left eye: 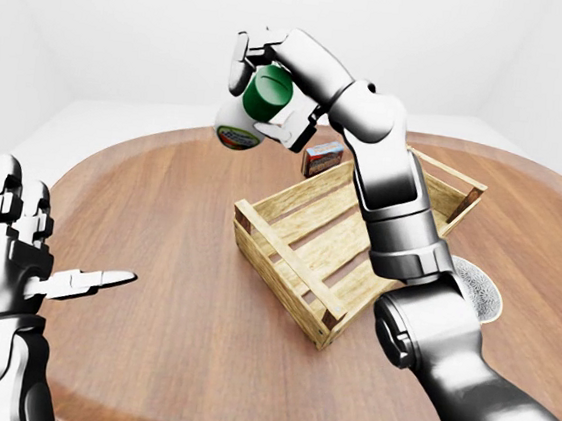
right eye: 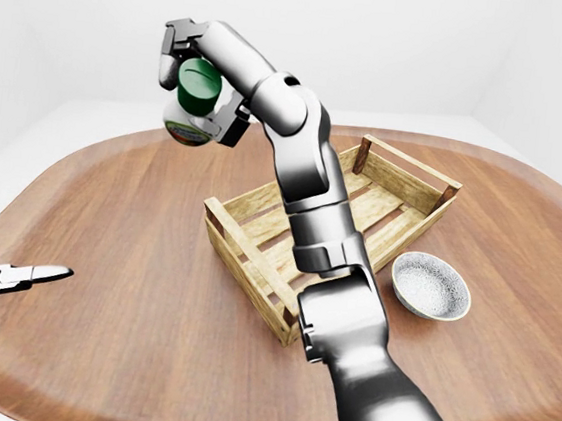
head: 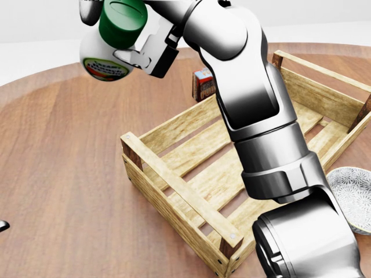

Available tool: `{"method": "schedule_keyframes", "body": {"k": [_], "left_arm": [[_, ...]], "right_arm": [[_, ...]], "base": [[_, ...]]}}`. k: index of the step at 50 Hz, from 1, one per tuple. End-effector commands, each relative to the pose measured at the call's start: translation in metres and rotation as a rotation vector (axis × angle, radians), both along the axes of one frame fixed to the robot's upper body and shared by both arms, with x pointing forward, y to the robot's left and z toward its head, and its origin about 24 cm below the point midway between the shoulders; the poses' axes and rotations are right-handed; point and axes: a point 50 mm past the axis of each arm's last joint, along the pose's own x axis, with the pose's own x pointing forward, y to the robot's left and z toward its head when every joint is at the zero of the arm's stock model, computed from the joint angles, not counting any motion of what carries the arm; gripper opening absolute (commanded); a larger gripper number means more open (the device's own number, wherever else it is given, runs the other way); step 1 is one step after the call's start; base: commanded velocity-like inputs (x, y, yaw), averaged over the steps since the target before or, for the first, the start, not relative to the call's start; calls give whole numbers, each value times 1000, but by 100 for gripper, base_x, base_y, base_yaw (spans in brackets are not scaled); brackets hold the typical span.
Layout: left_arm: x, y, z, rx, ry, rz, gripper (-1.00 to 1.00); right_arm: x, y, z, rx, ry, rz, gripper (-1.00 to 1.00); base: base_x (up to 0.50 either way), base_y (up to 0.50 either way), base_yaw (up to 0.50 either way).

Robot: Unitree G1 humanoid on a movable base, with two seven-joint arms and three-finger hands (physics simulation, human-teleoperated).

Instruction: Pick up the salad dressing and put it in the tray.

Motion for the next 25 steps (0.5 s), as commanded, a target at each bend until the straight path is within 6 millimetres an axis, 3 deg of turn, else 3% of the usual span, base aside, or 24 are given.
{"method": "schedule_keyframes", "body": {"k": [1, 6, 8, 14, 17, 19, 25], "left_arm": [[0, -3, 2, 6, -11, -4, 100], [0, 0, 1, -2, -4, 1, 100], [0, 0, 0, -2, -3, 1, 100], [3, 0, -3, -6, 13, -2, 100], [4, -1, -5, -8, 22, -3, 100], [2, 1, -3, -4, 13, -2, 100], [0, 2, -1, -1, 8, 9, 100]], "right_arm": [[-7, -56, 10, 27, -104, -115, -100], [-13, -83, 0, 44, -125, -174, -100], [-13, -83, 0, 45, -126, -174, -100], [-16, -131, -57, 95, -20, -317, -100], [-11, -150, -74, 147, 40, -378, -100], [-3, -171, -98, 130, 145, -454, -100], [9, -201, -122, 95, 276, -558, -100]], "base": [[0, 0, 0], [0, 0, 0], [0, 0, 0], [0, 0, 0], [0, 0, 0], [0, 0, 0], [0, 0, 0]]}}
